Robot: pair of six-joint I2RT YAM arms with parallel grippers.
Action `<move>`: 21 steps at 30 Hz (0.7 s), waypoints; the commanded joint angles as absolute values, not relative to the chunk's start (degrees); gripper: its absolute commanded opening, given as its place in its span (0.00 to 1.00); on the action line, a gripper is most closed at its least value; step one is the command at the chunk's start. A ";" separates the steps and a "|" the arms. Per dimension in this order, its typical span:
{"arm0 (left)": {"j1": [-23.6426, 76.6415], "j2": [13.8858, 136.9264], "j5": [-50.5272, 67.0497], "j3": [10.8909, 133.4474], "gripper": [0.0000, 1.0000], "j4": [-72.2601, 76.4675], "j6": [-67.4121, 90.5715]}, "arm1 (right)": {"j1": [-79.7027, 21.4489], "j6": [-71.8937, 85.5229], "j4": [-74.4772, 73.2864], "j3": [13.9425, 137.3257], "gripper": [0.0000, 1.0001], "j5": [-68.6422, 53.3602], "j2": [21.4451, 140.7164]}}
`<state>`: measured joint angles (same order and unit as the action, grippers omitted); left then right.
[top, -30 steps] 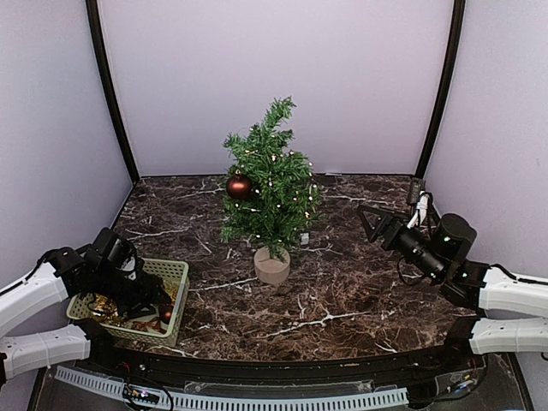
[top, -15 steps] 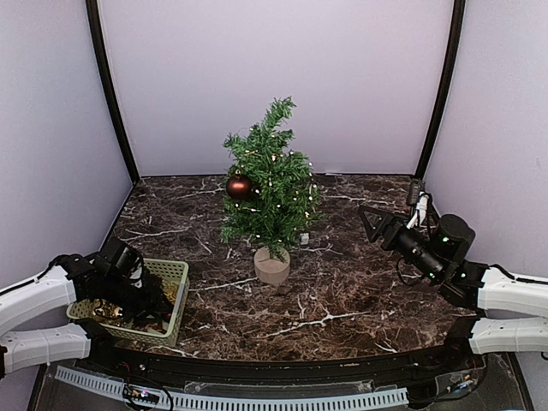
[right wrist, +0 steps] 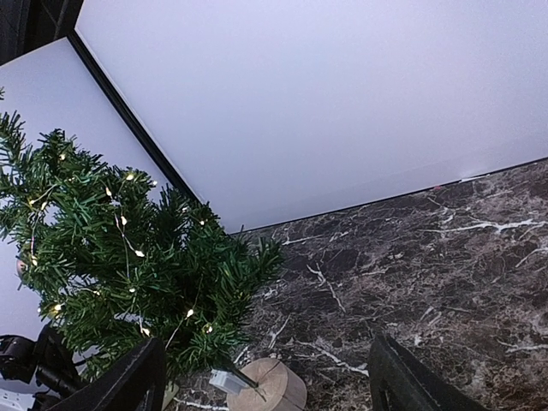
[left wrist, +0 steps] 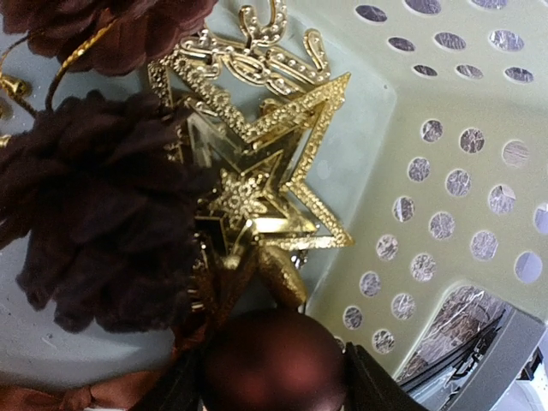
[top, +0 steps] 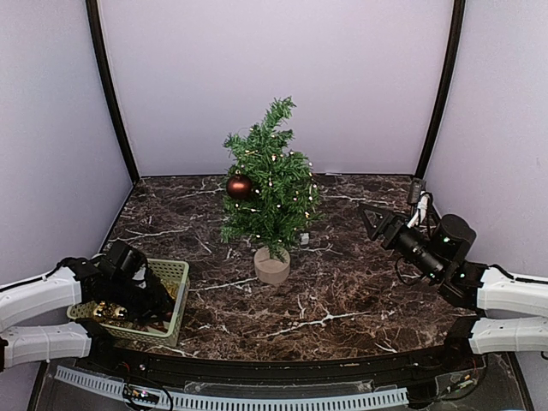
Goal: Decorate the small christmas tree
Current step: Pick up the ornament ball from the bin.
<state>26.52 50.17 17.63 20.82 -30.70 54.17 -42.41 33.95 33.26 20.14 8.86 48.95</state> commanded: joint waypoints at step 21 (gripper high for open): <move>26.63 40.55 1.62 44.14 0.50 -46.60 41.04 | -42.03 33.02 35.89 23.38 0.77 5.24 51.41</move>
